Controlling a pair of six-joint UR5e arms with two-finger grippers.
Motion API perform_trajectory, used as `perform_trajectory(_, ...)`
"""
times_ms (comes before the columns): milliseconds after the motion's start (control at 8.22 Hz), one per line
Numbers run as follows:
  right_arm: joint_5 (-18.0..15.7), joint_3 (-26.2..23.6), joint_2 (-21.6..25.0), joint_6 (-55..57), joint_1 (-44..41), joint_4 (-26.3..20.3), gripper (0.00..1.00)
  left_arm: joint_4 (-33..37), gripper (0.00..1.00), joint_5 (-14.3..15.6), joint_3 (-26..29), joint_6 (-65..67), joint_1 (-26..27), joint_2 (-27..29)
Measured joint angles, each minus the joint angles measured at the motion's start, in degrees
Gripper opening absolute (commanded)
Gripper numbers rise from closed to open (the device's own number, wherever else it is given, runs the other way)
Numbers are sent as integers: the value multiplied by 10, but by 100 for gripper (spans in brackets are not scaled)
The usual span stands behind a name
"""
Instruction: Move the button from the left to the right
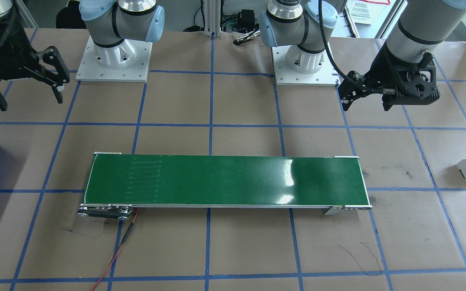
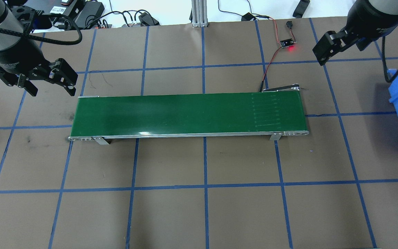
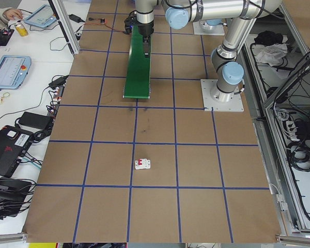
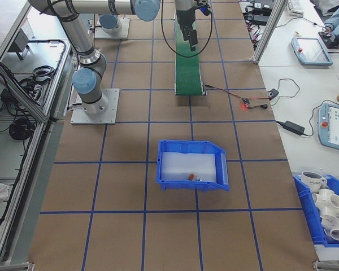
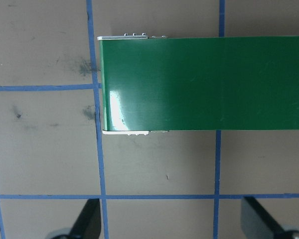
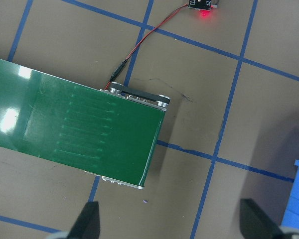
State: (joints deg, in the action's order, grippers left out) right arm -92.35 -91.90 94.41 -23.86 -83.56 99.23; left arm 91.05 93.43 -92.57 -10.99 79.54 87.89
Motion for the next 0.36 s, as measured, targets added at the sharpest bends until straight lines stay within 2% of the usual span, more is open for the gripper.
perform_trajectory(365,-6,-1,-3,31,-12,-2,100,0,100,0,0,0,0,0)
